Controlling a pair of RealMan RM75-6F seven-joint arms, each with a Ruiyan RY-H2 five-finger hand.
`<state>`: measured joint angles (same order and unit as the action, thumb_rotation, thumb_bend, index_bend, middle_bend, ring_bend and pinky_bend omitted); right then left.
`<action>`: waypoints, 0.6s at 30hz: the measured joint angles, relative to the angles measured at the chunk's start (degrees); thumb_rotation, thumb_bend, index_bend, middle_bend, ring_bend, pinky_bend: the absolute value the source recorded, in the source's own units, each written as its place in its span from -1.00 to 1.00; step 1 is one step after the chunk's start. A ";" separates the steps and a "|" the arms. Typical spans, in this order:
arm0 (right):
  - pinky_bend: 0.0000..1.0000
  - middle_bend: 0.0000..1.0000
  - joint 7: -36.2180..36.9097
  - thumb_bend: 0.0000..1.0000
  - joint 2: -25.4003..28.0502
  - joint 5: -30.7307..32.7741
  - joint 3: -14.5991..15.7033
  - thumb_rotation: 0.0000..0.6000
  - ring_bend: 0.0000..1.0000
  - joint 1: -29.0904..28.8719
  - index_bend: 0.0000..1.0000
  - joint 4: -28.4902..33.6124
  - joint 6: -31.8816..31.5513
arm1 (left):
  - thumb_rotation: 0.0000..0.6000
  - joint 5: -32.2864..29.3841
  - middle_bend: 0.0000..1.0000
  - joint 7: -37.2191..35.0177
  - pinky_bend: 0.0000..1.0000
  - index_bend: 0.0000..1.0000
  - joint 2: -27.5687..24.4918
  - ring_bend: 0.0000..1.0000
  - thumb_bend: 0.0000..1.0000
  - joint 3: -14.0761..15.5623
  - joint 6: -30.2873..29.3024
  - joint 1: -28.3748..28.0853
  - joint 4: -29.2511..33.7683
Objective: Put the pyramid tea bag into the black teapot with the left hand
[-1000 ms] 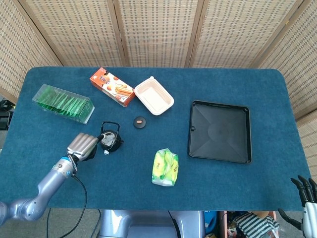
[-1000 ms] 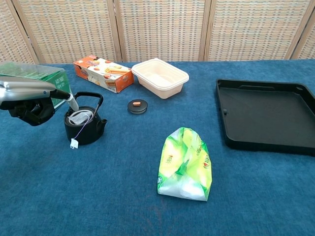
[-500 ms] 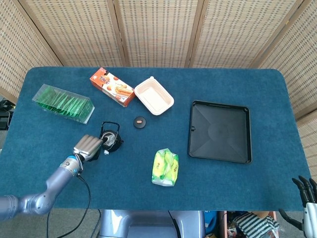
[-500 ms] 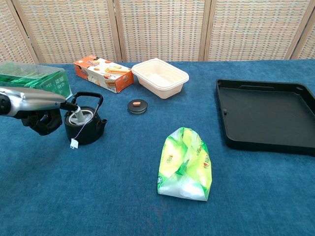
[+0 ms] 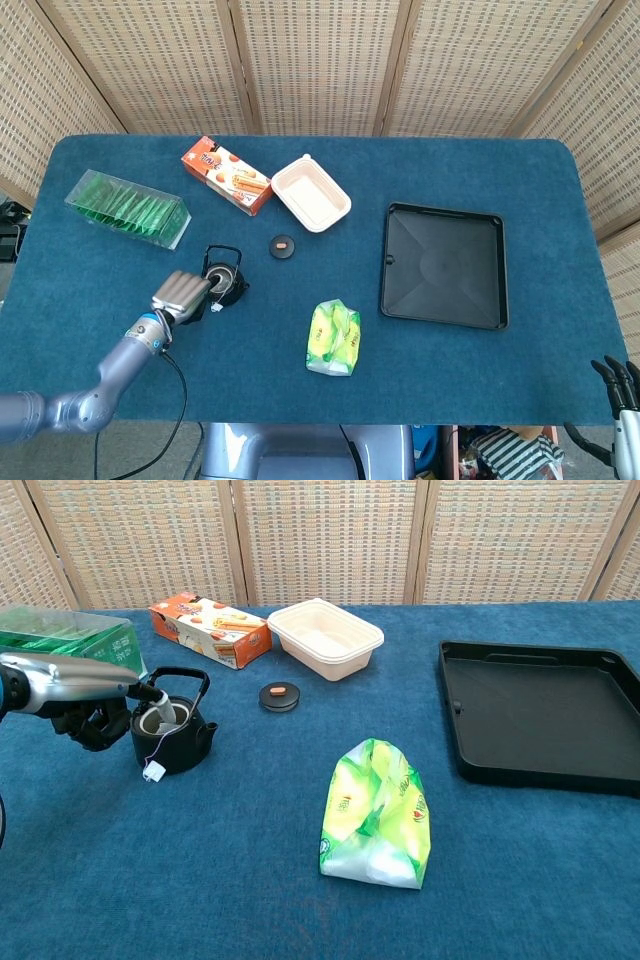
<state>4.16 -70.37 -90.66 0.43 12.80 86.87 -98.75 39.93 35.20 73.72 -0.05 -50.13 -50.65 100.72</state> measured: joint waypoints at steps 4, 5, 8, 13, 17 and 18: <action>-0.67 -0.61 -0.03 -0.80 -0.03 0.02 -0.03 1.00 -0.88 -0.03 -0.64 0.00 0.04 | 1.00 4.34 0.56 -2.41 0.40 -0.62 -1.43 0.42 1.00 -0.18 -2.20 1.54 2.18; -0.67 -0.61 0.00 -0.80 -0.02 0.03 -0.06 1.00 -0.88 -0.05 -0.64 0.00 0.05 | 1.00 5.71 0.56 -3.13 0.40 -0.62 -1.98 0.42 1.00 -0.17 -2.96 2.12 2.92; -0.67 -0.61 0.00 -0.80 -0.04 -0.04 -0.08 1.00 -0.88 -0.08 -0.64 -0.09 0.03 | 1.00 8.65 0.56 -4.77 0.40 -0.62 -3.25 0.42 1.00 -0.06 -4.63 3.55 4.60; -0.67 -0.61 0.01 -0.80 0.04 -0.17 -0.28 1.00 -0.88 -0.30 -0.64 -0.17 0.03 | 1.00 14.30 0.55 -7.58 0.40 -0.62 -5.42 0.42 1.00 0.56 -8.60 6.81 7.31; -0.67 -0.61 -0.09 -0.80 0.10 -0.35 -0.41 1.00 -0.88 -0.56 -0.64 -0.13 0.12 | 1.00 18.78 0.52 -9.91 0.40 -0.62 -6.09 0.41 1.00 0.89 -12.83 9.92 8.59; -0.67 -0.61 -0.15 -0.80 0.14 -0.44 -0.44 1.00 -0.88 -0.67 -0.64 -0.10 0.17 | 1.00 20.06 0.51 -10.67 0.40 -0.62 -6.13 0.40 1.00 0.93 -14.36 10.95 8.81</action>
<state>4.01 -70.23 -91.10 0.00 12.13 86.77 -98.58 59.99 24.53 67.59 0.88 -64.49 -39.70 109.53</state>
